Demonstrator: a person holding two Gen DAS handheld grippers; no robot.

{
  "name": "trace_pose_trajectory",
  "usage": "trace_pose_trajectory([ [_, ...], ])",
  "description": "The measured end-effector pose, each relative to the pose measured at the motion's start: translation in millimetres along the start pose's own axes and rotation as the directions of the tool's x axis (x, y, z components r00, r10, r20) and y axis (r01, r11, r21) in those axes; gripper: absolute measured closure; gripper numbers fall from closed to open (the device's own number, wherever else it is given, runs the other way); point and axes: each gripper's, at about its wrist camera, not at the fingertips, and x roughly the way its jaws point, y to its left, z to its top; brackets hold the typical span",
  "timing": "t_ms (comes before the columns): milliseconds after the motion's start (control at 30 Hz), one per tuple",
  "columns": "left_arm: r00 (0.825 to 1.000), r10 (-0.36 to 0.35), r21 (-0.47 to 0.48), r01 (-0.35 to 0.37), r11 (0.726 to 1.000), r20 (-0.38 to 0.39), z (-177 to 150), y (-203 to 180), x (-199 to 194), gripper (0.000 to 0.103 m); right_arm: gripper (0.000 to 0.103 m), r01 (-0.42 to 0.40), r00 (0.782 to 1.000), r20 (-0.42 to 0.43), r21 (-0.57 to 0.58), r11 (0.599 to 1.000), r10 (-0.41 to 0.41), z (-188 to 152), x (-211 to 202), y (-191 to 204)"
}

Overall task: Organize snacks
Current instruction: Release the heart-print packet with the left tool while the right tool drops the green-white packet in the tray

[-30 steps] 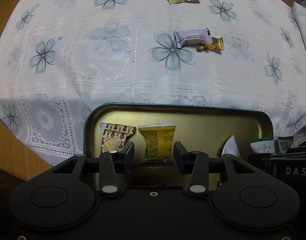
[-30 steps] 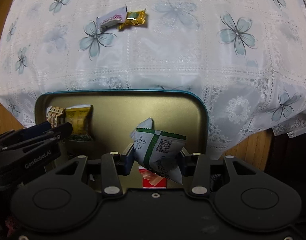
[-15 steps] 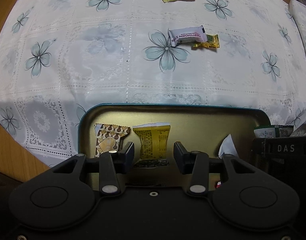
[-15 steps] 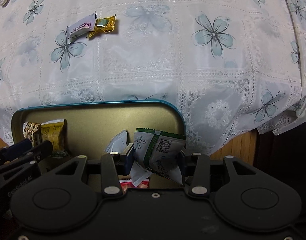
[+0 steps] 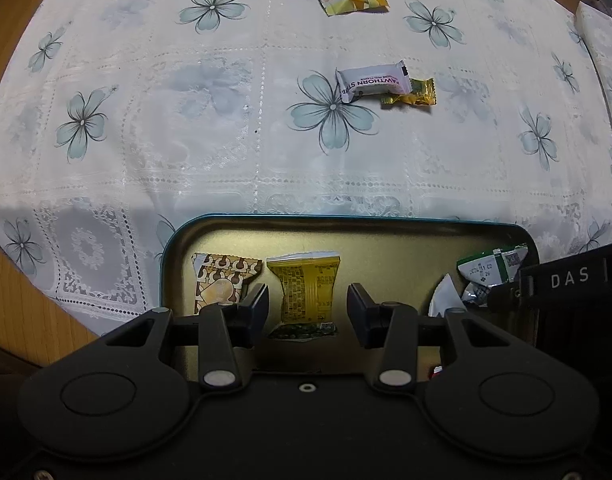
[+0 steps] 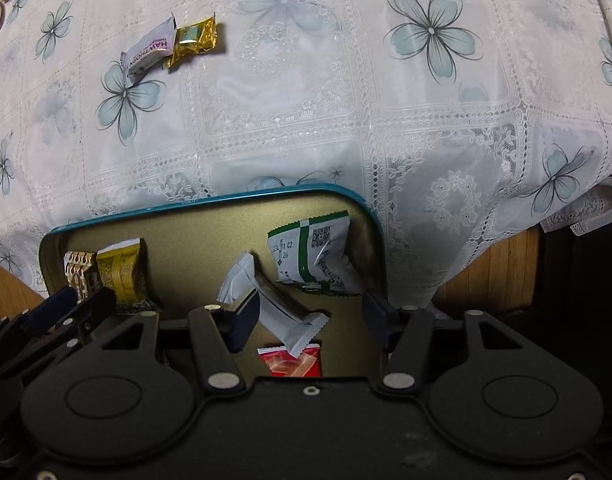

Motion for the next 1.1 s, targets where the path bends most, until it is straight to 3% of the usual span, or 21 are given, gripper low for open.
trace_pose_trajectory([
  [433, 0.997, 0.065, -0.014, -0.064, 0.998, 0.031, 0.5, 2.0, -1.1, 0.051, 0.045, 0.019, 0.999, 0.033, -0.029, 0.999, -0.018, -3.1, -4.1, 8.1],
  [867, 0.979, 0.186, -0.033, -0.184, 0.982, 0.089, 4.9, 4.3, -1.0, 0.051, 0.045, 0.038, 0.995, 0.089, -0.044, 0.998, -0.034, -2.2, -10.3, 13.8],
  [1100, 0.978, 0.192, -0.041, -0.19, 0.981, 0.086, 10.2, 4.1, 1.0, 0.05, 0.045, 0.049, 0.991, 0.127, -0.042, 0.998, -0.043, 5.0, -13.8, 16.8],
])
